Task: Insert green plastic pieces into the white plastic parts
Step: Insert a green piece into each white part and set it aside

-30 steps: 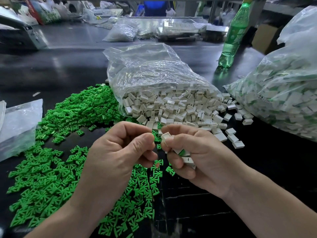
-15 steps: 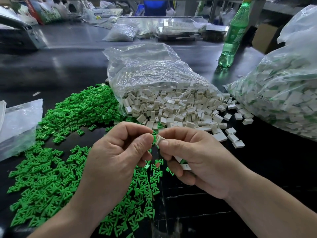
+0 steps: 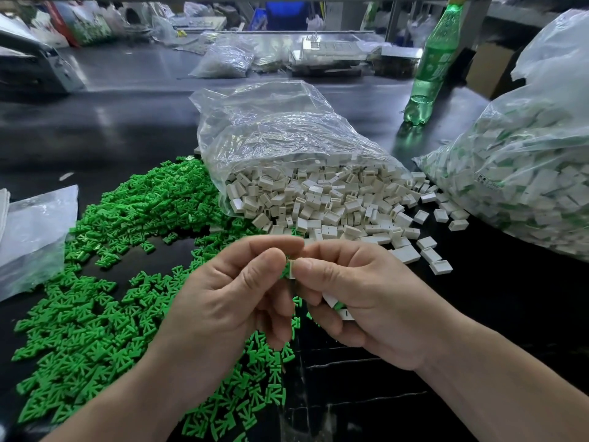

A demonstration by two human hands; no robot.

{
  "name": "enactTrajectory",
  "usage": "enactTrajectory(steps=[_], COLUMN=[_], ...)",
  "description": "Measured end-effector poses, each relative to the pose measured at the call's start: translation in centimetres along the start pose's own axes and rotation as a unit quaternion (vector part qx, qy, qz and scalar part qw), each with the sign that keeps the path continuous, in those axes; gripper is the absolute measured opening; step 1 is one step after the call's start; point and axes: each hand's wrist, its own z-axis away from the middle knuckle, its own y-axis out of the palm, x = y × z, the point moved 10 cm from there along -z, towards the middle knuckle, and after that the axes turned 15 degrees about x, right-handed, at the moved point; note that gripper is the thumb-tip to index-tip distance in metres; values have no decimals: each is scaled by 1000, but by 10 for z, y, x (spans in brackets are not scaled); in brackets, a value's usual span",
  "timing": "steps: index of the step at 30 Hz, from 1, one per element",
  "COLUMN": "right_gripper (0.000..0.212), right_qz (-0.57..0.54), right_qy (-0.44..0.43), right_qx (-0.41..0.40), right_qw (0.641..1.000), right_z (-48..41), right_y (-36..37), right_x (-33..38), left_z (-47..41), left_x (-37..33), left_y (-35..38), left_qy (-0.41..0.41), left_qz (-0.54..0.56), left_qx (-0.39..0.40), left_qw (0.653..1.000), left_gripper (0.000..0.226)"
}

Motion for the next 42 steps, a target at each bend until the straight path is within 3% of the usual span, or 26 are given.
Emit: enactTrajectory(steps=[3,6,10,17,24,30,35,38,42], right_gripper=[38,31,11,30,35,56,40,48,30], right_qz=[-18,-22,-7,-17,-68,-72,-61,-66,-54], right_qy=[11,18,32,10,-12,3,-5,-4,-26], right_qx=[20,27,20,16,51,31,34,30,42], right_qw=[1000,999,999,1000,996,997,998,997,997], right_z=[0,-1,-1,-4,-4,-3,-3,-4,-6], right_y=[4,9,10,14,24,22,21,22,23], right_x=[-2,-1,-3,-1,1,-2,0,0,8], left_z=[-4,-3,-2,-4,-5,-6,-6,-5,-4], left_x=[8,11,14,13,10,11,9,8,4], left_y=[17,19,17,16,27,25,23,21,21], left_qy=[-21,-28,-27,19,37,39,41,44,58], left_qz=[114,168,187,181,243,238,217,203,211], left_qx=[77,87,71,31,116,107,91,73,78], left_qw=[990,982,979,983,962,965,971,975,973], left_gripper=[44,41,36,41,28,22,25,28,34])
